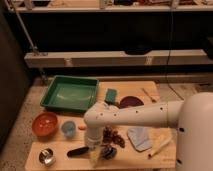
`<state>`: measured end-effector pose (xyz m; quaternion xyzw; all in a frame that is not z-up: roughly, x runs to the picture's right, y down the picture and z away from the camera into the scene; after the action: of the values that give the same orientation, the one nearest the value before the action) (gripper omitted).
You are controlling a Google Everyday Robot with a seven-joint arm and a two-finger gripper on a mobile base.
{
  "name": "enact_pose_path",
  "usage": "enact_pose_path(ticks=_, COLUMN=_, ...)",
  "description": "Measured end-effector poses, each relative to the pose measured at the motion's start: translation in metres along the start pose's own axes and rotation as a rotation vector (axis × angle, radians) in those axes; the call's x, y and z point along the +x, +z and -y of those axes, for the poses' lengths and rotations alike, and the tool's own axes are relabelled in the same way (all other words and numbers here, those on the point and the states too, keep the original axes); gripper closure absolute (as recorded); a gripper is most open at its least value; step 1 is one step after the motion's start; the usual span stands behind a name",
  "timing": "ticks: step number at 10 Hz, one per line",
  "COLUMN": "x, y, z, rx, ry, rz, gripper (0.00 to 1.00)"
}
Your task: Wipe tray with brush
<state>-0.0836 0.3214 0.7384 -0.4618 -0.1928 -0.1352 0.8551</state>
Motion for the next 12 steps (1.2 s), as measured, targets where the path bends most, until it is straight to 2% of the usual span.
enact_pose_path(ticks=2, x=-0.001, y=-0.012, z=0.003, rx=0.021, ry=-0.012, rz=0.011, gripper=0.81)
enact_pose_path(ticks=3, x=-0.002, y=-0.022, z=0.003, rx=0.026, ry=-0.014, rz=0.019, gripper=0.88)
enact_pose_path(ticks=4, x=0.0, y=-0.042, z=0.005, rx=0.028, ry=-0.015, rz=0.025, gripper=0.97)
enact_pose_path(ticks=5, x=0.004, y=-0.07, z=0.014, rx=0.028, ry=-0.017, rz=0.033, gripper=1.0)
enact_pose_path(ticks=7, x=0.013, y=-0.112, z=0.041, rx=0.042, ry=-0.02, rz=0.062, gripper=1.0)
enact_pose_path(ticks=9, x=0.018, y=-0.162, z=0.065, rx=0.087, ry=-0.037, rz=0.102, gripper=1.0)
enact_pose_path(ticks=11, x=0.022, y=-0.187, z=0.073, rx=0.11, ry=-0.048, rz=0.12, gripper=1.0)
enact_pose_path(ticks=12, x=0.022, y=-0.187, z=0.073, rx=0.11, ry=-0.049, rz=0.121, gripper=1.0)
